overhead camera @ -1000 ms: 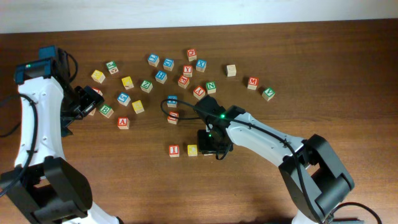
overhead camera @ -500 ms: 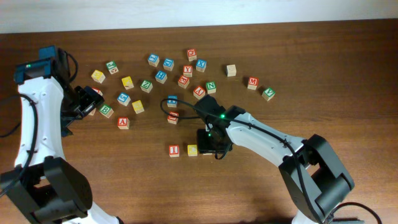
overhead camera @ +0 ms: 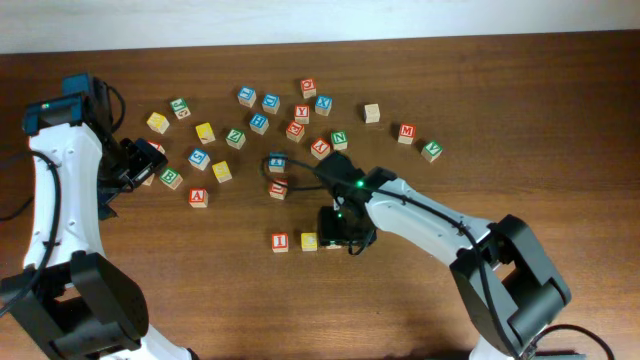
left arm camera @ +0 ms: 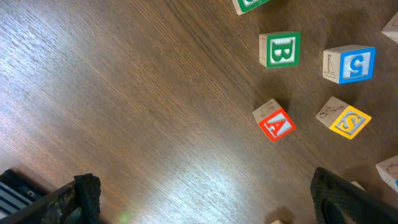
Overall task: Spell out ICRA
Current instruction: 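Set the R block down and open the right gripper, then retract the right arm to the right side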
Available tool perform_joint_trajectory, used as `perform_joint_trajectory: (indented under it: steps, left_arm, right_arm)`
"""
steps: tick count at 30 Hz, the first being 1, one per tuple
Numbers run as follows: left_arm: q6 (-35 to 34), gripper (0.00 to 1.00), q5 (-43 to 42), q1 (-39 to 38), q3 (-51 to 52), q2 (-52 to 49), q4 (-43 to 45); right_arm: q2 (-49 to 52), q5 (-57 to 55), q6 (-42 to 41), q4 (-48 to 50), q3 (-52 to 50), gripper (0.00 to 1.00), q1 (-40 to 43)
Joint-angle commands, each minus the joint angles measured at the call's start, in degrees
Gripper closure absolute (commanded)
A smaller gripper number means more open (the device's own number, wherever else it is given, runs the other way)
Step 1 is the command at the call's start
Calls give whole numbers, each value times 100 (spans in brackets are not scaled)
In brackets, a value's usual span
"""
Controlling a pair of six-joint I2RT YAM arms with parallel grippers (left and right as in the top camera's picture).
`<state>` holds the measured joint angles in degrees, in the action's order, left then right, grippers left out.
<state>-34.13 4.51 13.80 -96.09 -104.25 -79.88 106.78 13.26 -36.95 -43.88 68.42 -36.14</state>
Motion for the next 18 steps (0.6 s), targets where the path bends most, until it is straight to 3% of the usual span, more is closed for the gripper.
perform_joint_trajectory:
  steps: [1,4,10,12,13,15,18]
  left_arm:
    - [-61,1,46,24,-24,109,-9]
    - [-61,1,46,24,-24,109,-9]
    - [-61,1,46,24,-24,109,-9]
    - [-61,1,46,24,-24,109,-9]
    - [-61,1,46,24,-24,107,-9]
    - [-61,1,46,24,-24,107,-9]
    - [-61,1,46,24,-24,107,-9]
  right_arm:
    - [-103,31,103,-181,190,44,319]
    - [-483,461,638,-195,205,44,472]
    - [-1775,402,671,-221,205,42,586]
    - [-2393,42,673,-352,205,26,946]
    - [-2671,-201,673,-492,205,5,1178]
    - [-3261,-695,721,-868,205,2,1912]
    - [-3687,-1207,1469,-1088,203,2,3027]
